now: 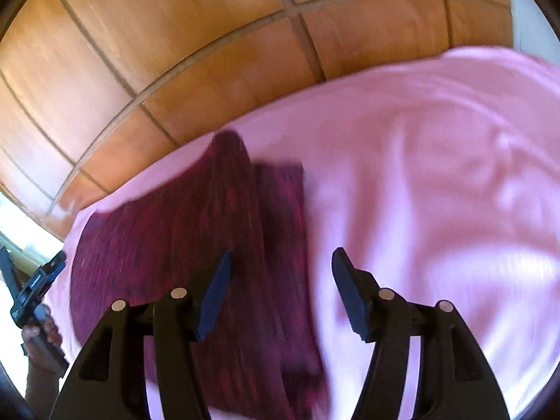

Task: Fold small clothes
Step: 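Lay the top back flat on the bed and release both grippers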

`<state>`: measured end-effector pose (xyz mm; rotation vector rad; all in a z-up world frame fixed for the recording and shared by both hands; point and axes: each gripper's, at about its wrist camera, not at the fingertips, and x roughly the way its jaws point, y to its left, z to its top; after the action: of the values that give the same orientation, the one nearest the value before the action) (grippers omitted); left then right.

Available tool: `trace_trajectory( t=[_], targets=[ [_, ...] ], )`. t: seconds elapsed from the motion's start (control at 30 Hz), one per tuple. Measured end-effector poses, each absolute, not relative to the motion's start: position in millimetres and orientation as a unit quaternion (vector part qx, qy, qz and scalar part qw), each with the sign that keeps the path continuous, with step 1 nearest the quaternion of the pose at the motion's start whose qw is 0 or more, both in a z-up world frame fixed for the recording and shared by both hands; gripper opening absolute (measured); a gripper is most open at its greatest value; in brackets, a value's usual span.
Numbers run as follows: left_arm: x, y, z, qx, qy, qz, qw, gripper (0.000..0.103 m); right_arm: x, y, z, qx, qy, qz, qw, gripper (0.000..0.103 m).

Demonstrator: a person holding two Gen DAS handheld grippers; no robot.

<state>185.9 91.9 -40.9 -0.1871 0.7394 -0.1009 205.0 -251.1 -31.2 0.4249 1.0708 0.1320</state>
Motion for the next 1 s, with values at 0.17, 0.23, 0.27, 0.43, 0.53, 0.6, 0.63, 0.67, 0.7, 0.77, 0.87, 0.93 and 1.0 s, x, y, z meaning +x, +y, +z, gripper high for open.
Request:
trace_trajectory(
  t=[0.17, 0.23, 0.27, 0.43, 0.53, 0.6, 0.63, 0.67, 0.7, 0.77, 0.87, 0.93, 1.0],
  targets=[
    [168.0, 42.4, -56.6, -0.034, 0.38, -0.097, 0.919, 0.056, 158.8, -241.5, -39.4, 0.195, 0.528, 0.092, 0.822, 0.023],
    [172.4, 32.3, -67.1, -0.014, 0.401, -0.082, 0.912, 0.056, 152.6, -231.8, -34.5, 0.171, 0.529, 0.085, 0.827, 0.015],
    [176.1, 28.7, -73.0, -0.002, 0.411, -0.075, 0.909, 0.056, 151.1, -228.8, -32.0, 0.155, 0.526, 0.076, 0.833, 0.013],
    [184.1, 32.3, -76.5, -0.019, 0.419, -0.07, 0.905, 0.058, 155.5, -213.5, -59.1, 0.091, 0.538, 0.047, 0.837, 0.013],
    [178.3, 41.6, -69.7, -0.037, 0.418, -0.076, 0.905, 0.058, 154.2, -209.4, -52.7, 0.085, 0.534, 0.038, 0.84, 0.02],
    [168.6, 55.1, -64.5, -0.059, 0.416, -0.075, 0.905, 0.058, 150.2, -207.7, -44.0, 0.073, 0.529, 0.025, 0.845, 0.036],
    [163.8, 60.2, -63.0, -0.067, 0.414, -0.074, 0.905, 0.058, 149.1, -206.8, -38.1, 0.065, 0.524, 0.022, 0.849, 0.041],
    [155.4, 72.4, -59.7, -0.085, 0.41, -0.071, 0.905, 0.058, 145.8, -204.6, -29.6, 0.059, 0.516, 0.02, 0.855, 0.043],
    [148.6, 79.9, -59.5, -0.095, 0.408, -0.068, 0.906, 0.058, 142.2, -203.7, -22.3, 0.058, 0.506, 0.019, 0.86, 0.044],
    [132.5, 101.5, -56.9, -0.119, 0.4, -0.046, 0.908, 0.058, 136.9, -194.2, -4.4, 0.068, 0.484, 0.03, 0.872, 0.059],
    [112.6, 135.0, -60.9, -0.153, 0.401, -0.011, 0.903, 0.058, 149.4, -168.1, 7.4, 0.052, 0.461, 0.054, 0.884, 0.069],
    [97.4, 159.1, -68.1, -0.198, 0.402, -0.023, 0.893, 0.058, 160.1, -143.0, 9.2, 0.03, 0.45, 0.077, 0.889, 0.078],
    [89.7, 170.6, -73.7, -0.221, 0.403, -0.048, 0.887, 0.058, 171.1, -117.2, 4.7, 0.006, 0.445, 0.09, 0.891, 0.082]
  ],
)
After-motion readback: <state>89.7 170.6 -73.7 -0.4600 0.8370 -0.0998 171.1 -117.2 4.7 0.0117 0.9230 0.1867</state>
